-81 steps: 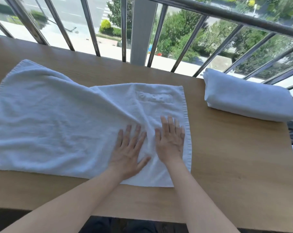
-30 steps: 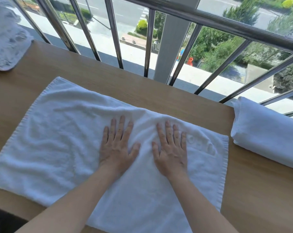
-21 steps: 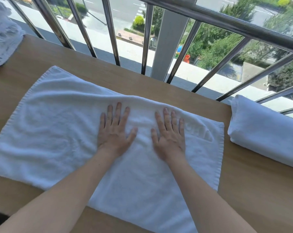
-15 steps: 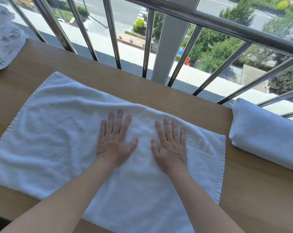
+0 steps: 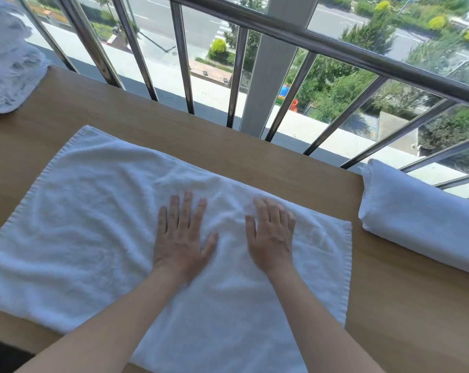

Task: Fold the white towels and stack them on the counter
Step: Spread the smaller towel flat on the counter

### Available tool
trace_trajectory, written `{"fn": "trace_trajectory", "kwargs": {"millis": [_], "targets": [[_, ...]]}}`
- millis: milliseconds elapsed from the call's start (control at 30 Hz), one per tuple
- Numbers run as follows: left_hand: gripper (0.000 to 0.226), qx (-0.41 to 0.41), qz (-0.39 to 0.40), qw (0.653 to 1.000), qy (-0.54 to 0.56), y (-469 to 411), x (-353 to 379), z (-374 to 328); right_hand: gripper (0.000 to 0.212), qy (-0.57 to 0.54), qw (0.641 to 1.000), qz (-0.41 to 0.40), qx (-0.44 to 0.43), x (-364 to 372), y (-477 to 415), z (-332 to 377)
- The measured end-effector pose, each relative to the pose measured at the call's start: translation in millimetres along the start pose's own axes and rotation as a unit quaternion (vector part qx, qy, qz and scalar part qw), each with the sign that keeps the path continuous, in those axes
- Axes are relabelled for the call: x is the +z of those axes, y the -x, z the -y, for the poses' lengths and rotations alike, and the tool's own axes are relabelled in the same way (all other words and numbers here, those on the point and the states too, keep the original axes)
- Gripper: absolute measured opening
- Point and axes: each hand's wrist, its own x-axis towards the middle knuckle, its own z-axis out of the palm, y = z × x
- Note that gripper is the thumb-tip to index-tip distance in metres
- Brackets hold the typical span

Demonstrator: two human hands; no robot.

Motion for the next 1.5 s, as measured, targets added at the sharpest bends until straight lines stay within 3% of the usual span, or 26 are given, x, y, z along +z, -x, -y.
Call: {"fn": "trace_trajectory", "kwargs": {"millis": [67,200,267,500,633,800,1067,1200,1267,1367,1500], "targets": [[0.082,0.000,0.001,1.000,0.002,0,1,1,0.044,-0.004,1.000,-0.004,0.017,-3,-24,2],[0.082,-0.001,-0.001,1.000,0.010,-1,3,2,0.055,0.028,0.992,0.125,-0.006,6,-46,-4],[0.082,-0.001,-0.009,1.000,0.014,-3,4,2,0.057,0.048,0.988,0.147,-0.026,12,-47,-10],[0.082,-0.034,-0.023,0.999,0.013,-43,0,3,0.060,0.064,0.989,0.131,-0.020,12,-93,-11],[0.081,-0.038,-0.011,0.999,0.016,-53,-5,4,0.061,0.050,0.995,0.081,0.006,6,-47,5],[0.077,0.040,0.006,0.999,0.021,-26,-6,0,0.064,0.078,0.989,0.107,0.068,16,36,5],[0.078,0.064,0.026,0.998,0.012,-39,-10,2,0.064,0.062,0.990,0.072,0.104,21,53,7],[0.072,0.209,-0.013,0.977,0.035,-30,-6,-10,0.062,0.035,0.991,0.077,0.106,14,96,12],[0.069,0.245,-0.031,0.968,0.041,-39,-5,-23,0.062,-0.012,0.992,0.051,0.118,10,89,7],[0.071,0.235,-0.012,0.972,0.022,-54,-3,-38,0.059,-0.029,0.992,0.010,0.123,6,56,-2],[0.074,0.229,0.000,0.973,0.002,-58,-1,-39,0.057,0.017,0.996,0.050,0.067,8,11,-27]]}}
